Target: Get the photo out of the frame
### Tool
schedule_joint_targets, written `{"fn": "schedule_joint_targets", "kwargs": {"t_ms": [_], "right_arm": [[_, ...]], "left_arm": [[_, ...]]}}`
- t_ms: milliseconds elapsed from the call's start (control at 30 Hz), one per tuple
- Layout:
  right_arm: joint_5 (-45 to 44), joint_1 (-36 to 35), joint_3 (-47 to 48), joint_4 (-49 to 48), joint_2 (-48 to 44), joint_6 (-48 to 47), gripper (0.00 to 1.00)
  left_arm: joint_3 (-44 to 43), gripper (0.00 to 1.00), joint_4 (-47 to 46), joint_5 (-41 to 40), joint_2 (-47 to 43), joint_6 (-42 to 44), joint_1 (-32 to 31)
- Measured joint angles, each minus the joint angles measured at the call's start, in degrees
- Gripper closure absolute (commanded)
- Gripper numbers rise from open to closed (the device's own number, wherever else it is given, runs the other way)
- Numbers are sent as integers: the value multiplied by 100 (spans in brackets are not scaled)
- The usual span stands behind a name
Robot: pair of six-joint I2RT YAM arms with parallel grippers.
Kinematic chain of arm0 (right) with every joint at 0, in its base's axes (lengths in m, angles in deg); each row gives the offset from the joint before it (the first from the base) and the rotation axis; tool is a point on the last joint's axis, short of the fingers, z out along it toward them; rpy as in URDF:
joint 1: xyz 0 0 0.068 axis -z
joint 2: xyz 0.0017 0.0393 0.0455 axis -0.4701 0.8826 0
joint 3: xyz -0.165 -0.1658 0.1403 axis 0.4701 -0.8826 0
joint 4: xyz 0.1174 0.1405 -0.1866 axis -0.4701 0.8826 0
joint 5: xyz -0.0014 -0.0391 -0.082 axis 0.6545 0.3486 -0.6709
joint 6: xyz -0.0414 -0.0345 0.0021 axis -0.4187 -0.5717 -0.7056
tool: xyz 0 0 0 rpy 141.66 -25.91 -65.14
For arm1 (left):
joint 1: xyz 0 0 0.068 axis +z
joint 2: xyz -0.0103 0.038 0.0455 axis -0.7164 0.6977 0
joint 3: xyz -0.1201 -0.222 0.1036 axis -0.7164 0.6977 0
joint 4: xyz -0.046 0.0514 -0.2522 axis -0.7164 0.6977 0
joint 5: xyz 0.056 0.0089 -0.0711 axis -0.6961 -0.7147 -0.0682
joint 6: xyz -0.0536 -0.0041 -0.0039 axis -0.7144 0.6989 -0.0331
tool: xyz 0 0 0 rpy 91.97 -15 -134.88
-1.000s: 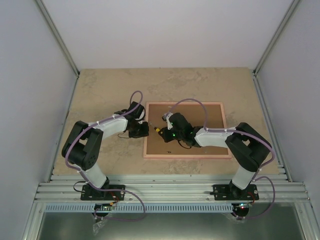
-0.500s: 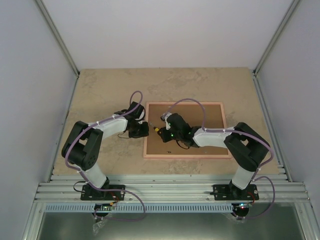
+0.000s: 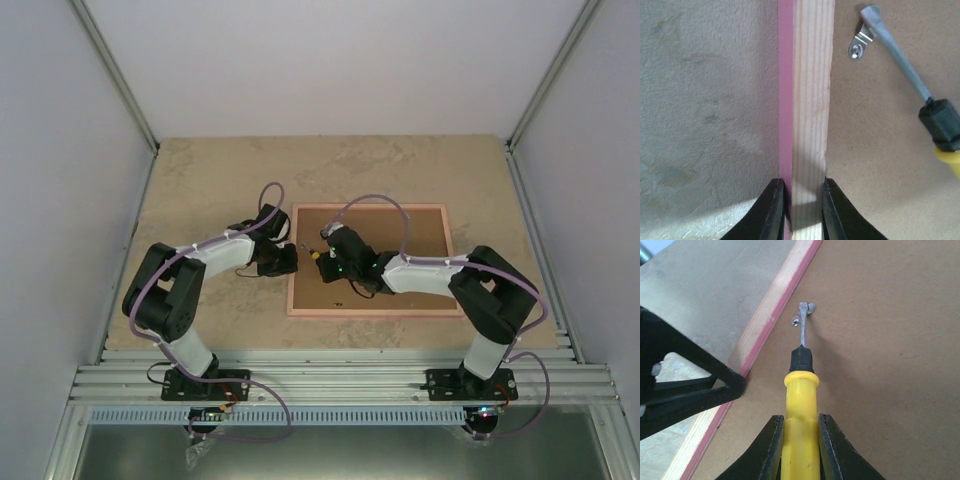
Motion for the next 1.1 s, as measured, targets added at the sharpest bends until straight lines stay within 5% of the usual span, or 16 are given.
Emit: {"fn": "schedule_joint_targets", "kwargs": {"t_ms": [433, 767, 1100], "right_arm": [[-190, 111, -138, 66, -686, -341, 100], [-111, 1091, -734, 85, -1475, -647, 100], [240, 1720, -925, 118, -1740, -883, 100]], "left_arm": [[79, 100, -81, -13, -61, -116, -13], [544, 100, -289, -28, -444, -581, -39], [1279, 75, -164, -83, -1246, -1093, -39]]}}
